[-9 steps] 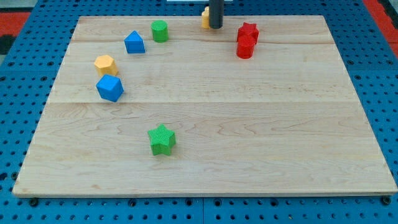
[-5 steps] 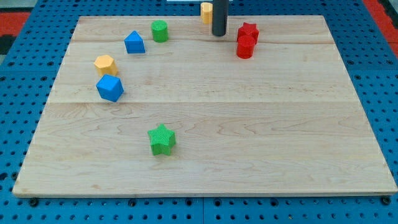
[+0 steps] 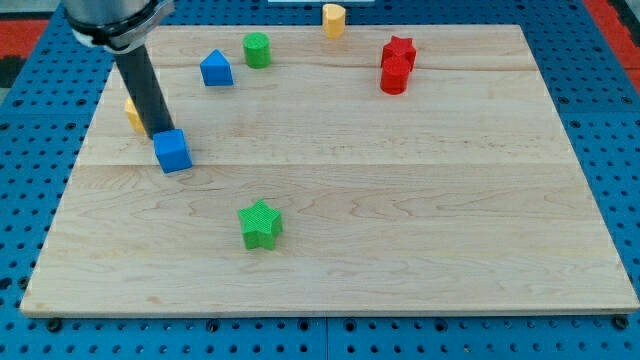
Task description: Move the yellow hexagon to the top center
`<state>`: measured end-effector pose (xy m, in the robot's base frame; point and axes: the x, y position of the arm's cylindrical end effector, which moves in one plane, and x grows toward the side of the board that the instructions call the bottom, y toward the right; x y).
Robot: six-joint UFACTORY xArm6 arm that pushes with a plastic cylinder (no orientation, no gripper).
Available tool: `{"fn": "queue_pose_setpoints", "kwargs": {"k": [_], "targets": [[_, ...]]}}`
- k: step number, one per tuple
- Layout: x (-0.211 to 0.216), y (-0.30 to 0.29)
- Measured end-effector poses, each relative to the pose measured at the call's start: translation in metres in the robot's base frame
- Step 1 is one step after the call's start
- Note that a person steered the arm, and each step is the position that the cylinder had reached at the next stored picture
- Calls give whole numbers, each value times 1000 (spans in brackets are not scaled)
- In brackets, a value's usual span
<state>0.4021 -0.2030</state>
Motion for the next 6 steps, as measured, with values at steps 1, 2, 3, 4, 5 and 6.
{"fn": "queue_pose_setpoints", "kwargs": {"k": [1, 2, 3, 4, 5, 6], "targets": [[-37, -32], [-77, -58], [-102, -43], [-141, -15], [-144, -63], [-172, -4]]}}
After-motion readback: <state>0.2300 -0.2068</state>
